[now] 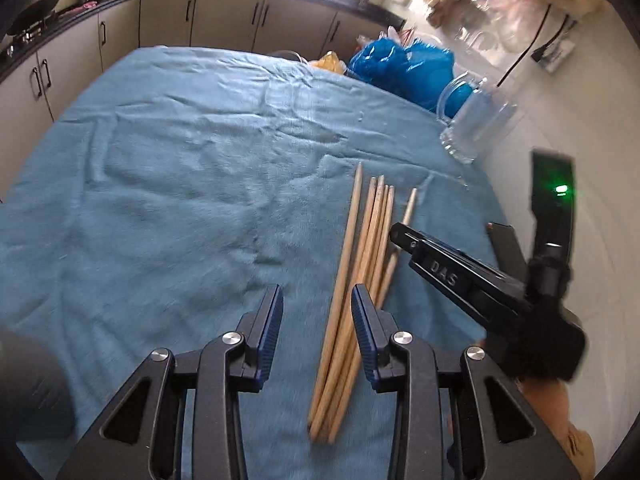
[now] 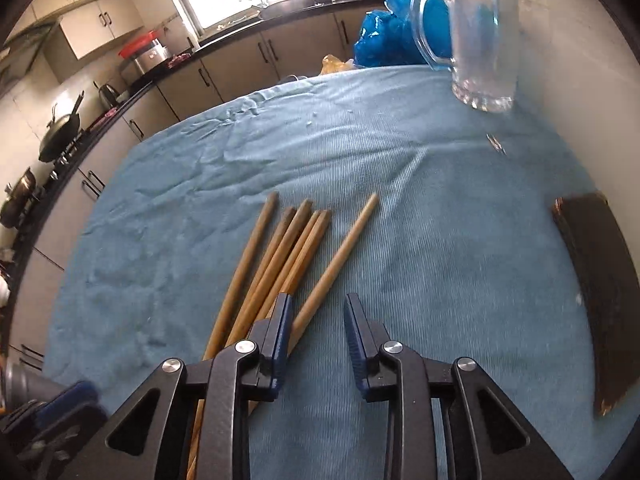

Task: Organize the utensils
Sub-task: 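Move the left tool back to the pile and grasp another chopstick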

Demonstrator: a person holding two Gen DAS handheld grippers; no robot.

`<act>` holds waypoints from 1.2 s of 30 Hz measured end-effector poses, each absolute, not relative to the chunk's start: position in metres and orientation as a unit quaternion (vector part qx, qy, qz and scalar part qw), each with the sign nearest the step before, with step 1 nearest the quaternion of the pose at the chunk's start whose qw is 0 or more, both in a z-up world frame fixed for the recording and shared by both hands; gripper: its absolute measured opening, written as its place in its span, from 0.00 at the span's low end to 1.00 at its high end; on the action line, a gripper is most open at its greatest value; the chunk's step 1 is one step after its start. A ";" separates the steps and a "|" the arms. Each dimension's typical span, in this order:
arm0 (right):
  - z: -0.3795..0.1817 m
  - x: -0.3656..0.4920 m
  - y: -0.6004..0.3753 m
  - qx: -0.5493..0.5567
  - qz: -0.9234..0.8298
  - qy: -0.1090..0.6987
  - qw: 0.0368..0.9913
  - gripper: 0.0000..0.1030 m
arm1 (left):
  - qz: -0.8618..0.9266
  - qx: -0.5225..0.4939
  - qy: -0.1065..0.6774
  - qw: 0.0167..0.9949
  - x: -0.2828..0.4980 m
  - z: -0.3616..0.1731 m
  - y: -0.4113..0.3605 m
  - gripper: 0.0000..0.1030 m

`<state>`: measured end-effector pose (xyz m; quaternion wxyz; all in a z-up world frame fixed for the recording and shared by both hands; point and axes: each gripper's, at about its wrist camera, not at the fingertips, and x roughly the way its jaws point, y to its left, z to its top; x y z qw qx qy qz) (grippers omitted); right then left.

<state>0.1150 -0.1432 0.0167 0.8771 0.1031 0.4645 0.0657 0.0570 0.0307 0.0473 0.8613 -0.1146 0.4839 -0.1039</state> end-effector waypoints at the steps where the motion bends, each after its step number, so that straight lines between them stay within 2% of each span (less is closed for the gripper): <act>1: 0.016 0.119 -0.142 0.097 0.064 0.464 0.878 0.28 | -0.105 -0.112 0.486 0.860 0.064 0.044 0.026 0.33; 7: 0.017 0.134 -0.140 0.039 0.062 0.469 0.880 0.16 | -0.105 -0.084 0.495 0.859 0.095 0.033 0.000 0.28; 9: 0.017 0.135 -0.144 0.039 0.068 0.472 0.878 0.16 | -0.105 -0.077 0.504 0.854 0.106 0.028 -0.006 0.22; 10: 0.017 0.134 -0.145 0.039 0.071 0.473 0.878 0.16 | -0.106 -0.075 0.508 0.851 0.111 0.026 -0.008 0.15; 12: 0.017 0.131 -0.149 0.042 0.075 0.474 0.876 0.15 | -0.114 -0.080 0.518 0.844 0.119 0.019 -0.010 0.07; 20: 0.018 0.105 -0.167 0.034 0.083 0.494 0.865 0.09 | -0.109 -0.120 0.534 0.830 0.099 0.017 0.011 0.07; 28: 0.016 0.026 -0.209 0.042 0.122 0.516 0.846 0.09 | -0.135 -0.176 0.562 0.797 0.016 0.014 0.054 0.07; 36: 0.015 -0.036 -0.227 0.016 0.118 0.521 0.845 0.10 | -0.141 -0.145 0.567 0.798 -0.023 0.019 0.058 0.07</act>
